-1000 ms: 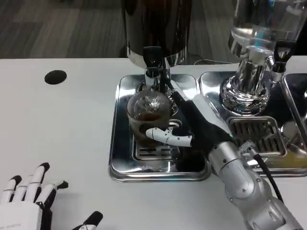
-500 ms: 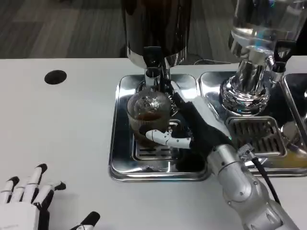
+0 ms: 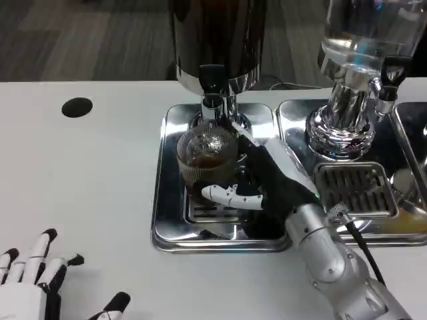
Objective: Grasp the cup under the faucet to collect the drink, then remove the cup.
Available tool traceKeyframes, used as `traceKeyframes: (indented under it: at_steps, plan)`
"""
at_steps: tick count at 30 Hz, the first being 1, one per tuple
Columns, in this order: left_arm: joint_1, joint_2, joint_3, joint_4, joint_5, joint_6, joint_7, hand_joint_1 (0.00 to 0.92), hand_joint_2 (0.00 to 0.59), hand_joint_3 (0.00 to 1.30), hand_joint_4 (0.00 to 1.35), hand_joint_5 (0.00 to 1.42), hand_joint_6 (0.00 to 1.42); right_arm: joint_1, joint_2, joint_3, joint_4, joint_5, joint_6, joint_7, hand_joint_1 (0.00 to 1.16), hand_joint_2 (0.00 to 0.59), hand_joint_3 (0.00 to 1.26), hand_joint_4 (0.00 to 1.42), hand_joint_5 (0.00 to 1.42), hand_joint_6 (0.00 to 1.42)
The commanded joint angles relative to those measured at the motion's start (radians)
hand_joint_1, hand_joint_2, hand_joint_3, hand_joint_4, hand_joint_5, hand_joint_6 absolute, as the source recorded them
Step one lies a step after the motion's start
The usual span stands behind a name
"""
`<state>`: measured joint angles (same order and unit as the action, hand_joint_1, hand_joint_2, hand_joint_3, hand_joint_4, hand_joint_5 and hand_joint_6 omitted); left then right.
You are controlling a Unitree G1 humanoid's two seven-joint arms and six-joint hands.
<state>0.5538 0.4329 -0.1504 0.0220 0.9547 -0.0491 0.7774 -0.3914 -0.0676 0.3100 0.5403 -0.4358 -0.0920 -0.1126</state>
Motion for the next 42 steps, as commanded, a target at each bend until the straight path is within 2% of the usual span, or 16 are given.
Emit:
traceKeyframes:
  at_steps: [1,10,21,28,35,42]
  plan:
    - [0.004,0.008,0.008,0.013,-0.005,-0.007,0.012,0.000,0.162,0.46,0.04,0.24,0.16,-0.015,0.012,-0.010,0.017,0.003,-0.035,-0.044,0.69,0.139,0.19,0.30,0.24,0.27]
    - [-0.004,0.006,0.017,0.022,-0.020,-0.020,0.008,0.000,0.167,0.46,0.04,0.24,0.16,-0.020,0.020,-0.010,0.047,-0.011,-0.050,-0.101,0.74,0.135,0.36,0.48,0.40,0.37]
    - [-0.007,0.006,0.023,0.033,-0.035,-0.038,0.007,0.000,0.169,0.46,0.04,0.24,0.16,-0.002,0.023,-0.015,0.076,-0.007,-0.106,-0.157,0.78,0.143,0.48,0.61,0.52,0.43]
    - [-0.004,0.009,0.023,0.025,-0.039,-0.044,0.010,0.000,0.166,0.46,0.04,0.24,0.16,0.027,0.012,-0.025,0.054,-0.004,-0.135,-0.179,0.78,0.143,0.54,0.67,0.58,0.46]
    - [-0.007,0.008,0.023,0.026,-0.042,-0.049,0.010,0.000,0.164,0.46,0.04,0.24,0.16,0.067,-0.009,-0.038,-0.012,-0.002,-0.138,-0.169,0.79,0.144,0.56,0.69,0.60,0.47]
    - [-0.026,0.006,0.013,0.018,-0.033,-0.054,0.004,0.000,0.164,0.46,0.04,0.24,0.16,0.144,-0.043,-0.060,-0.140,0.001,-0.122,-0.152,0.79,0.147,0.57,0.70,0.61,0.49]
